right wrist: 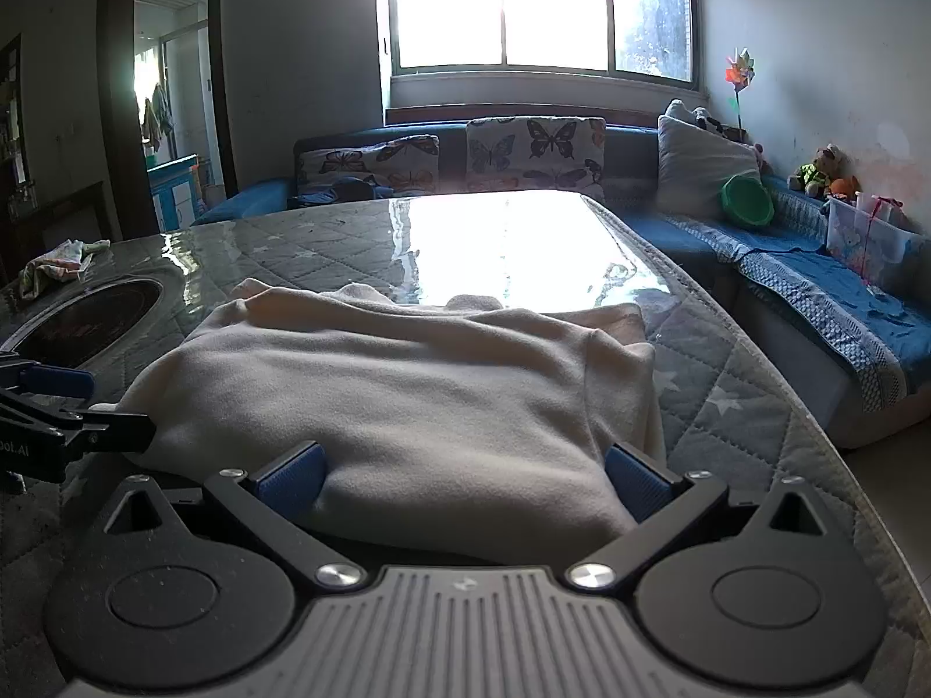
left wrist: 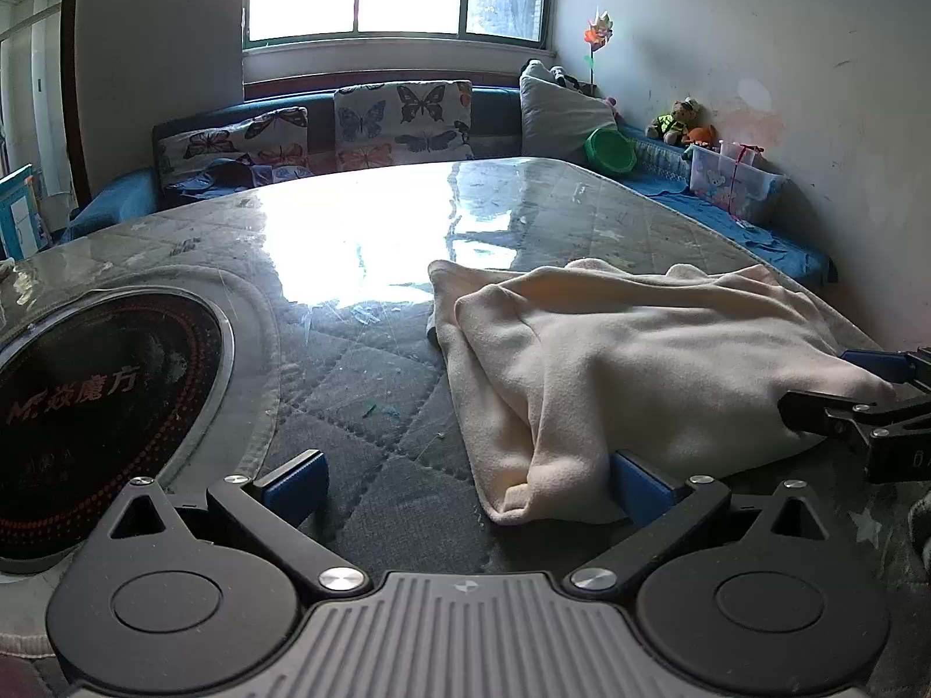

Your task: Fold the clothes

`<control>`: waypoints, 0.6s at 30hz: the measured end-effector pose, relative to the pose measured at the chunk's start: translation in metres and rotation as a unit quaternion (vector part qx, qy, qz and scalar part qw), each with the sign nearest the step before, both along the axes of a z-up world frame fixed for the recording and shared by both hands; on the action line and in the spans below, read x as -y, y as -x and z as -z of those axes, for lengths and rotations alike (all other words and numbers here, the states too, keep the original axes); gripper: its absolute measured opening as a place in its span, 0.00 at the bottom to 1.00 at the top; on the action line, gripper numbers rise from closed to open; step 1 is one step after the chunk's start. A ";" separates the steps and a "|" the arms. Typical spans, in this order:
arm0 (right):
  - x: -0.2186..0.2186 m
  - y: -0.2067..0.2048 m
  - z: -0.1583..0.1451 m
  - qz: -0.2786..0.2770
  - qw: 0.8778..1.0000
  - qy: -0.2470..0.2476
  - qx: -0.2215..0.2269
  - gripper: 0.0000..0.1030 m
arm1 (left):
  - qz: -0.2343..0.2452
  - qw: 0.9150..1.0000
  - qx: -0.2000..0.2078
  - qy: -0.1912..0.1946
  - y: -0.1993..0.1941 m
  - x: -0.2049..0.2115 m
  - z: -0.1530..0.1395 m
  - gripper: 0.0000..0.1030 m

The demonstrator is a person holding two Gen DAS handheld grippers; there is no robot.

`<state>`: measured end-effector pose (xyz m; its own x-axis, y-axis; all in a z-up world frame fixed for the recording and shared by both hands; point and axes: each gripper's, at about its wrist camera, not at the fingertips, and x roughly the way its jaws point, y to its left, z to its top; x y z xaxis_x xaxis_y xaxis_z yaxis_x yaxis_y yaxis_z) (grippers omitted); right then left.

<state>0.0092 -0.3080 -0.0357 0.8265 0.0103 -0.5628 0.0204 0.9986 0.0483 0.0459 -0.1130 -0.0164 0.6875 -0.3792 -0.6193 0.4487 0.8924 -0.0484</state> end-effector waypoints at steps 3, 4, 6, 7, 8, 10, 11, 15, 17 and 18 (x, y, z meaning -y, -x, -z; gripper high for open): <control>0.002 -0.001 -0.001 -0.004 1.000 -0.005 -0.005 1.00 | 0.004 1.000 -0.001 -0.003 0.000 0.000 0.000 1.00; 0.002 -0.002 -0.001 -0.006 1.000 -0.005 -0.008 1.00 | 0.005 1.000 -0.001 -0.002 0.000 0.000 0.000 1.00; 0.003 -0.003 -0.002 -0.011 1.000 -0.004 -0.014 1.00 | 0.008 1.000 -0.002 -0.002 0.000 -0.001 0.000 1.00; 0.002 -0.003 -0.003 -0.012 1.000 -0.002 -0.017 1.00 | 0.010 1.000 -0.003 -0.004 0.001 -0.001 0.000 1.00; 0.001 -0.004 -0.004 -0.011 1.000 0.000 -0.020 1.00 | 0.012 1.000 -0.004 -0.007 0.002 -0.001 -0.001 1.00; -0.003 -0.004 -0.009 -0.009 1.000 0.008 -0.017 1.00 | 0.015 1.000 -0.006 -0.014 0.004 -0.001 -0.002 1.00; -0.006 -0.003 -0.012 -0.009 1.000 0.014 -0.009 1.00 | 0.016 1.000 -0.008 -0.017 0.005 0.000 -0.002 1.00; -0.018 -0.007 -0.023 -0.023 0.999 0.022 0.004 1.00 | 0.017 1.000 -0.007 -0.020 0.011 -0.001 -0.005 1.00; -0.022 -0.013 -0.022 -0.029 0.999 0.026 0.001 1.00 | 0.014 1.000 -0.008 -0.017 0.011 -0.003 -0.007 1.00; -0.023 -0.015 -0.020 -0.031 0.999 0.025 -0.005 1.00 | 0.011 1.000 -0.009 -0.015 0.011 -0.005 -0.008 1.00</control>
<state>0.0243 -0.2846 -0.0155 0.8199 0.0331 -0.5716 -0.0418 0.9991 -0.0021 0.0353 -0.1083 -0.0085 0.6670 -0.3752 -0.6437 0.4680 0.8832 -0.0299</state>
